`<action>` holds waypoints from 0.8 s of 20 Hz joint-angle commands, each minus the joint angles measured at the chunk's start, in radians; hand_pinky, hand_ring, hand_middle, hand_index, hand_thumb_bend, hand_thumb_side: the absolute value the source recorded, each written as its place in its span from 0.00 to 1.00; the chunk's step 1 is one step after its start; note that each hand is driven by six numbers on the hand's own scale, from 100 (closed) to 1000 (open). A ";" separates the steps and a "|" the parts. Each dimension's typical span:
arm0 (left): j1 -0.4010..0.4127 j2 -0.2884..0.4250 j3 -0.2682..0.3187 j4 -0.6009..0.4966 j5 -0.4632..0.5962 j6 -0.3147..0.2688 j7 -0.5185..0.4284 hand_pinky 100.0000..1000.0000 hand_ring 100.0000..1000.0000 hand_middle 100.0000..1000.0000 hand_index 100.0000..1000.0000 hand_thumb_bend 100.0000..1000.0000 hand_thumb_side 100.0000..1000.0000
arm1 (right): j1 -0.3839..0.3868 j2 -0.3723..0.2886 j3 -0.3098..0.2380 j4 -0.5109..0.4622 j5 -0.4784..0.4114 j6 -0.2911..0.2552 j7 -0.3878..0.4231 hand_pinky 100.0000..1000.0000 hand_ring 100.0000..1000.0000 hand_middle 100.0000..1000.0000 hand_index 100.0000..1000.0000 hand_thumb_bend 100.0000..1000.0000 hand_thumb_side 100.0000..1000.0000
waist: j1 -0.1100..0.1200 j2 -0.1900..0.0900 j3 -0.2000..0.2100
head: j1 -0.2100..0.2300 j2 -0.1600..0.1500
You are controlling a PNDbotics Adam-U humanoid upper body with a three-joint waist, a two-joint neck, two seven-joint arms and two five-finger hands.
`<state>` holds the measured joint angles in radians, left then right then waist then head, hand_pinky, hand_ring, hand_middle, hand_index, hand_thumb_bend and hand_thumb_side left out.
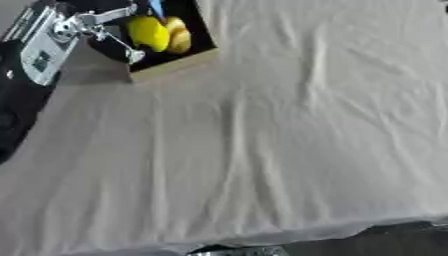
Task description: Pick up objects on the table and place them in the box.
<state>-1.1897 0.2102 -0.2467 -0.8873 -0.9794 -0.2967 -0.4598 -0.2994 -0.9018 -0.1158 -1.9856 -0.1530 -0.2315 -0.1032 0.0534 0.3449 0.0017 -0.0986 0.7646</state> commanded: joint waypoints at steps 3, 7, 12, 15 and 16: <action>-0.019 0.024 0.016 -0.013 -0.058 -0.011 -0.001 0.88 0.85 0.81 0.96 0.52 0.30 | -0.004 -0.021 -0.012 -0.014 -0.009 -0.004 0.005 0.99 0.85 0.57 0.86 0.00 0.41 | -0.007 -0.021 0.001 | -0.001 0.002; -0.020 0.030 0.022 -0.020 -0.108 0.002 -0.002 0.90 0.87 0.82 0.96 0.61 0.32 | -0.002 -0.020 -0.013 -0.014 -0.009 -0.006 0.004 0.99 0.85 0.57 0.86 0.00 0.41 | -0.007 -0.021 0.003 | -0.002 0.005; -0.017 0.034 0.033 -0.047 -0.111 0.016 0.002 0.88 0.86 0.81 0.95 0.48 0.27 | 0.004 -0.021 -0.014 -0.014 -0.007 -0.006 0.005 0.99 0.85 0.57 0.86 0.00 0.41 | -0.009 -0.021 0.007 | 0.001 0.005; -0.006 0.057 0.042 -0.145 -0.052 0.028 0.023 0.86 0.84 0.79 0.94 0.32 0.17 | 0.009 -0.023 -0.018 -0.014 -0.005 -0.009 0.001 0.99 0.85 0.57 0.86 0.00 0.41 | -0.008 -0.020 0.009 | 0.002 0.004; 0.006 0.072 0.051 -0.215 -0.010 0.038 0.037 0.85 0.83 0.78 0.93 0.22 0.11 | 0.012 -0.024 -0.020 -0.014 -0.004 -0.012 -0.001 0.99 0.85 0.57 0.86 0.00 0.41 | -0.007 -0.019 0.010 | 0.003 0.000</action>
<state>-1.1671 0.2433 -0.2107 -1.0366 -1.0205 -0.2641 -0.4366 -0.2809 -0.9017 -0.1184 -1.9856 -0.1563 -0.2383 -0.1023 0.0530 0.3456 0.0123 -0.0985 0.7650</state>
